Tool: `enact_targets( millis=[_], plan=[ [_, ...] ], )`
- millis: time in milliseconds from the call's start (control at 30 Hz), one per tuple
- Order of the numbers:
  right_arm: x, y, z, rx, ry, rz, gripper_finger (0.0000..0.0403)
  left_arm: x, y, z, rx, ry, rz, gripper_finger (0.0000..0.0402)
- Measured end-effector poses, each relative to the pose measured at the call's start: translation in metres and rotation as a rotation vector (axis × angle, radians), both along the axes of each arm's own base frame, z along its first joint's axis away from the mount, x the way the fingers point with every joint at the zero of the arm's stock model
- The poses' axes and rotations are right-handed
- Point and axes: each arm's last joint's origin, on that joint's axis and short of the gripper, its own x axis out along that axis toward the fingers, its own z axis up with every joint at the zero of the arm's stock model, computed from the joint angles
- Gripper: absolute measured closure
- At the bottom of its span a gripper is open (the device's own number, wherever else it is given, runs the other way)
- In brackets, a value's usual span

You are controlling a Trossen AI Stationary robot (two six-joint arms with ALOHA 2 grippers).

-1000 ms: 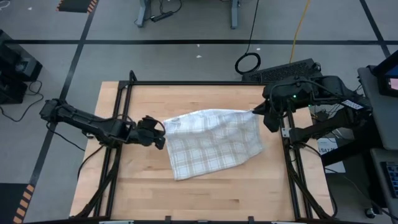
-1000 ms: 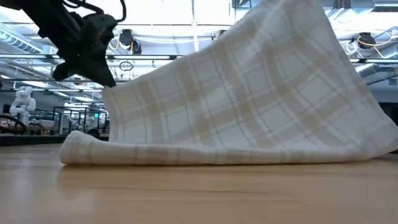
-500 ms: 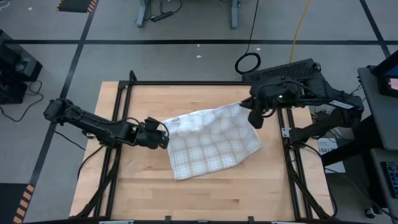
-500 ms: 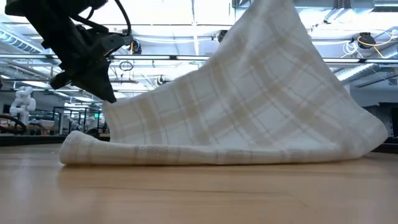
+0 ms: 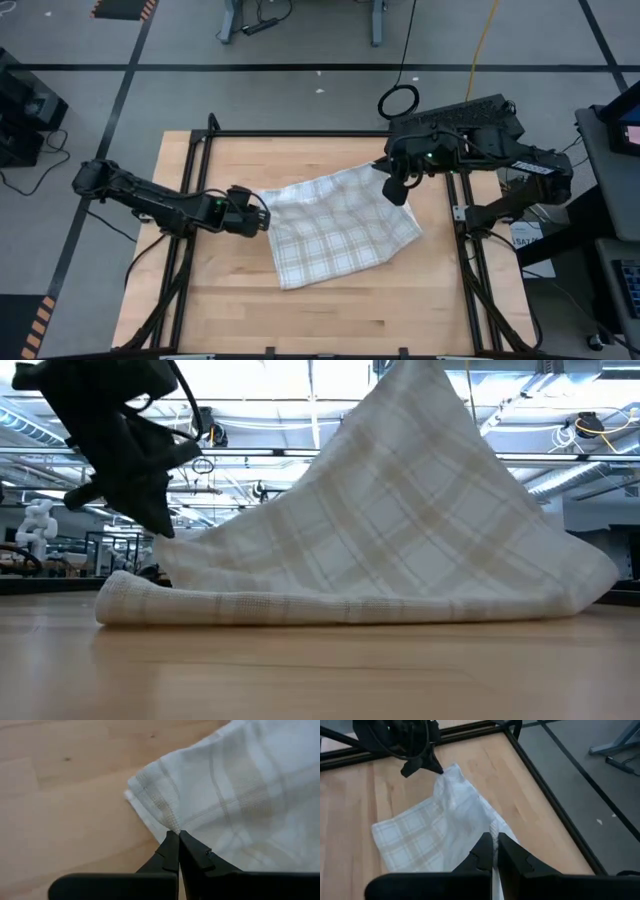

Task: Roll towel
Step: Roll the towel

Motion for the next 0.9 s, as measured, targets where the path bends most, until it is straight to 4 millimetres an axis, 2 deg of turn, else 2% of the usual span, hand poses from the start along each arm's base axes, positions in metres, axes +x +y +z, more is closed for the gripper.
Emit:
enact_targets(
  millis=[233, 433, 600, 733, 900],
  plan=[
    [0.002, -0.008, 0.003, -0.015, -0.037, -0.019, 0.0401, 0.008, 0.008, -0.006, 0.007, 0.008, 0.024, 0.0378],
    [0.001, -0.011, 0.003, -0.014, -0.037, -0.031, 0.0401, 0.009, 0.011, -0.005, -0.012, -0.002, 0.033, 0.0316],
    [0.001, -0.011, 0.003, -0.004, -0.039, -0.034, 0.0401, 0.007, 0.012, 0.000, -0.099, -0.021, 0.012, 0.0269],
    [0.001, -0.010, 0.002, 0.011, -0.036, -0.031, 0.0401, 0.013, 0.015, 0.029, -0.117, -0.140, -0.023, 0.0249],
    [0.004, -0.010, 0.001, 0.046, -0.033, -0.012, 0.0401, 0.028, 0.036, 0.096, 0.010, -0.355, -0.119, 0.0244]
  ],
)
